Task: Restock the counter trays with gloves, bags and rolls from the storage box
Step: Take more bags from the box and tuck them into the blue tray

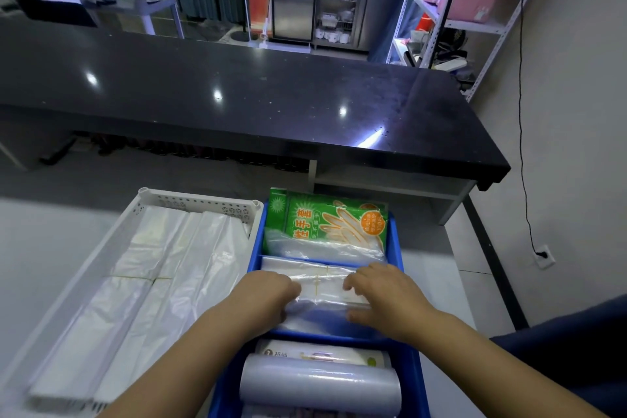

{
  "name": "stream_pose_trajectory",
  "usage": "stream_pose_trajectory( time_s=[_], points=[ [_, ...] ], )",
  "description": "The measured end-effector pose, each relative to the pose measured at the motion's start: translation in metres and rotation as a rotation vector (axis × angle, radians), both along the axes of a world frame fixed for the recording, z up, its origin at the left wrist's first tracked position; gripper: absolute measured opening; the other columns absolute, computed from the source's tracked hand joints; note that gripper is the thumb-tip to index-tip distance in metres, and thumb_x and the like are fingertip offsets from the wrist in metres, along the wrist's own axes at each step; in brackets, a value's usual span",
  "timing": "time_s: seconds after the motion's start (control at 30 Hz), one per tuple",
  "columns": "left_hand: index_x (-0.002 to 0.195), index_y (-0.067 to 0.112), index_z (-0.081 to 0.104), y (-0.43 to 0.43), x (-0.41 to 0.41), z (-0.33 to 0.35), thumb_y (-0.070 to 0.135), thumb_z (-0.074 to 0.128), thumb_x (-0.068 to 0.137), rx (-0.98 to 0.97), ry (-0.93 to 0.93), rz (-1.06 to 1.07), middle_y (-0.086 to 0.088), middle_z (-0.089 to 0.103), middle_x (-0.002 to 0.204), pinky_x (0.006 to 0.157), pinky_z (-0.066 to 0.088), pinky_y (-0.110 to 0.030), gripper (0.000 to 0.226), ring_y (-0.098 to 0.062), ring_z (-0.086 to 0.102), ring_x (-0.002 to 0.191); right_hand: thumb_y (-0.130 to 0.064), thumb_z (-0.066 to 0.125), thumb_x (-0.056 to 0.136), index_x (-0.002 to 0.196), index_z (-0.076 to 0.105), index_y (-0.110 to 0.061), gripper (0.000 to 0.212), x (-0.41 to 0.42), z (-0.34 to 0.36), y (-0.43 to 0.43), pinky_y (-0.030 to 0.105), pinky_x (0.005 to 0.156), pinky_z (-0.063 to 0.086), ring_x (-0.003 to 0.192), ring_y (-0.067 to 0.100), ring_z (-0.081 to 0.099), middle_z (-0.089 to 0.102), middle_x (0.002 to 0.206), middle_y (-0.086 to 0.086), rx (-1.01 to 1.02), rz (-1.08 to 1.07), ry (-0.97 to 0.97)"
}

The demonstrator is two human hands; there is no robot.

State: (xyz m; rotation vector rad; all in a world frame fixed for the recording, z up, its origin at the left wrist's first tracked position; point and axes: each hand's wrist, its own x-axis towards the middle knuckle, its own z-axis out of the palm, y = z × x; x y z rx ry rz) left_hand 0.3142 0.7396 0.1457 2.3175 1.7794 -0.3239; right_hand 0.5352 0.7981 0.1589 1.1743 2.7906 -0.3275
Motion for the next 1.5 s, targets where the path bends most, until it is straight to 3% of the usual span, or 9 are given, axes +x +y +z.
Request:
stream_pose_trajectory(
  time_s=[0.1,0.2,0.3,0.5,0.63,0.87,1.17,1.37,1.5],
  points=[
    [0.093,0.019,0.055,-0.001,-0.012,-0.002,0.02,0.06,0.072,0.024,-0.018,-0.015,-0.003,0.062,0.099,0.063,0.031,-0.03,0.022,-0.028,0.057,0.092,-0.038,0.056,0.084,0.09,0.062,-0.025,0.016,-0.001,-0.005,-0.004,0.029,0.071,0.042,0.088,0.021,0.059,0.068,0.094,-0.002,-0.003,-0.006,-0.026],
    [0.097,0.018,0.056,-0.002,-0.024,-0.006,0.015,0.062,0.068,0.097,-0.008,-0.083,-0.004,0.061,0.099,0.072,0.036,-0.031,0.03,-0.027,0.054,0.095,-0.034,0.056,0.084,0.088,0.065,-0.021,0.016,-0.002,-0.011,-0.005,0.03,0.072,0.046,0.085,0.021,0.06,0.07,0.092,0.002,0.007,-0.05,-0.05],
    [0.101,0.017,0.055,-0.003,-0.028,-0.01,0.014,0.065,0.067,0.125,-0.027,-0.118,-0.004,0.057,0.104,0.078,0.036,-0.032,0.036,-0.026,0.05,0.099,-0.035,0.056,0.082,0.094,0.064,-0.021,0.02,-0.005,-0.013,-0.006,0.032,0.077,0.044,0.091,0.022,0.057,0.067,0.099,0.001,0.065,-0.022,-0.05],
    [0.117,0.025,0.049,0.003,-0.03,-0.005,0.057,0.058,0.071,0.146,-0.192,-0.007,0.003,0.054,0.114,0.09,0.035,-0.03,0.057,-0.019,0.047,0.106,-0.064,0.045,0.081,0.127,0.046,-0.028,0.058,-0.011,-0.015,-0.01,0.031,0.104,0.031,0.119,0.013,0.042,0.049,0.129,-0.009,0.041,-0.101,0.082],
    [0.112,0.02,0.051,0.006,-0.021,-0.01,0.053,0.056,0.073,0.161,-0.164,-0.039,-0.001,0.055,0.113,0.09,0.035,-0.031,0.051,-0.022,0.048,0.103,-0.058,0.049,0.083,0.124,0.047,-0.028,0.051,-0.015,-0.019,-0.015,0.03,0.103,0.033,0.117,0.013,0.044,0.052,0.128,-0.008,0.029,-0.138,0.041],
    [0.127,0.018,0.041,0.013,-0.03,-0.021,0.058,0.05,0.071,0.25,-0.129,-0.128,-0.001,0.044,0.125,0.094,0.034,-0.034,0.069,-0.023,0.041,0.113,-0.048,0.056,0.083,0.124,0.049,-0.026,0.047,-0.018,-0.021,-0.023,0.03,0.101,0.032,0.117,0.016,0.045,0.051,0.128,-0.006,0.056,-0.216,0.025],
    [0.124,0.013,0.039,0.01,-0.028,-0.013,0.018,0.066,0.069,0.217,0.015,-0.136,-0.005,0.039,0.127,0.089,0.034,-0.034,0.062,-0.027,0.04,0.112,-0.043,0.065,0.08,0.123,0.049,-0.024,0.049,-0.025,-0.016,-0.022,0.031,0.099,0.032,0.116,0.019,0.043,0.05,0.127,-0.003,0.043,-0.212,-0.037],
    [0.123,0.019,0.049,-0.009,-0.037,0.0,0.009,0.058,0.074,0.221,-0.097,-0.076,-0.004,0.049,0.128,0.093,0.037,-0.034,0.05,-0.026,0.046,0.115,-0.045,0.065,0.078,0.13,0.046,-0.025,0.059,-0.02,-0.006,-0.025,0.033,0.103,0.031,0.121,0.018,0.042,0.049,0.131,-0.005,0.09,-0.159,0.007],
    [0.119,0.025,0.056,-0.037,-0.028,0.009,0.005,0.049,0.083,0.291,-0.149,-0.009,0.0,0.059,0.117,0.085,0.039,-0.033,0.043,-0.024,0.053,0.106,-0.038,0.063,0.084,0.127,0.052,-0.025,0.046,-0.019,0.003,-0.037,0.031,0.1,0.036,0.116,0.017,0.047,0.055,0.126,-0.004,0.162,-0.07,0.106]
  ],
)
